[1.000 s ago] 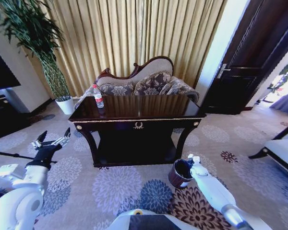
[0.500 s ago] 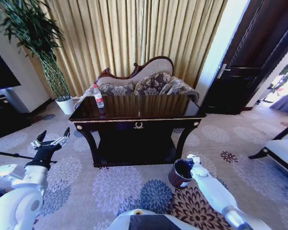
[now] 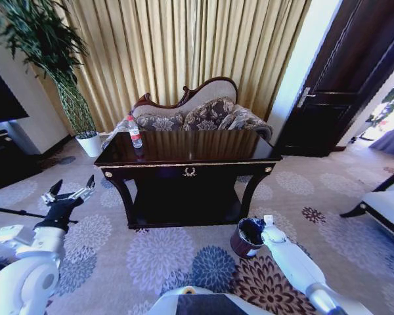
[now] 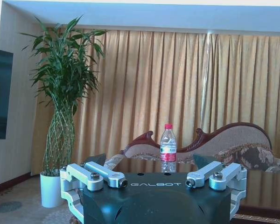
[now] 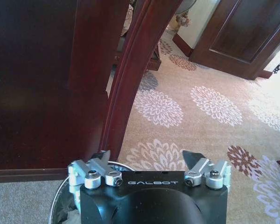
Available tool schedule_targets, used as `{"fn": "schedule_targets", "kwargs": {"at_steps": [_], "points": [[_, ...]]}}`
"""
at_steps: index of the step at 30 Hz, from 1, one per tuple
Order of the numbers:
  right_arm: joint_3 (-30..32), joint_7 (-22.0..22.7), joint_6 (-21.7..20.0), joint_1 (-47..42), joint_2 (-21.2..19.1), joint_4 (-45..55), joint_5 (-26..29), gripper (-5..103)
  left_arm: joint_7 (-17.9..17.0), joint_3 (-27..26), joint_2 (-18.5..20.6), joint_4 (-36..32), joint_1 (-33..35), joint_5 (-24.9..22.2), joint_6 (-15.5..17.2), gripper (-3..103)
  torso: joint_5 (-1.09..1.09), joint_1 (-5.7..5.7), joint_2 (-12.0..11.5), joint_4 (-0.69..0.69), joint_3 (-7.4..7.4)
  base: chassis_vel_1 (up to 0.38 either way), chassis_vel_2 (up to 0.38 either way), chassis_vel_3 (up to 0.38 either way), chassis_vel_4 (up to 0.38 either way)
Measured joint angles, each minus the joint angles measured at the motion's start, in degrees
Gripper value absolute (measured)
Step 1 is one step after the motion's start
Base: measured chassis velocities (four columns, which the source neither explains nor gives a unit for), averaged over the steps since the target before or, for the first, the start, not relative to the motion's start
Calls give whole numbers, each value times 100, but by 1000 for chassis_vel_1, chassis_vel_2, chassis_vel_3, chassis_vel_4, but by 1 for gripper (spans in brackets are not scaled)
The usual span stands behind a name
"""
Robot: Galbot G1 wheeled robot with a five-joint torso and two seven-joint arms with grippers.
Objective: Move to the front of the table and place the trash on the table into the trash bin.
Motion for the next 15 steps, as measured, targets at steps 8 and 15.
{"fn": "schedule_targets", "kwargs": {"at_steps": [8, 15], "points": [[20, -36, -26, -117, -43, 109, -3, 100, 9, 8, -2, 6, -13, 0, -5, 100, 1, 0, 0, 0, 0, 0, 0, 0, 0], [45, -41, -60, -157, -31, 158, -6, 100, 13, 5, -13, 7, -6, 3, -13, 100, 0, 0, 0, 0, 0, 0, 0, 0, 0]]}}
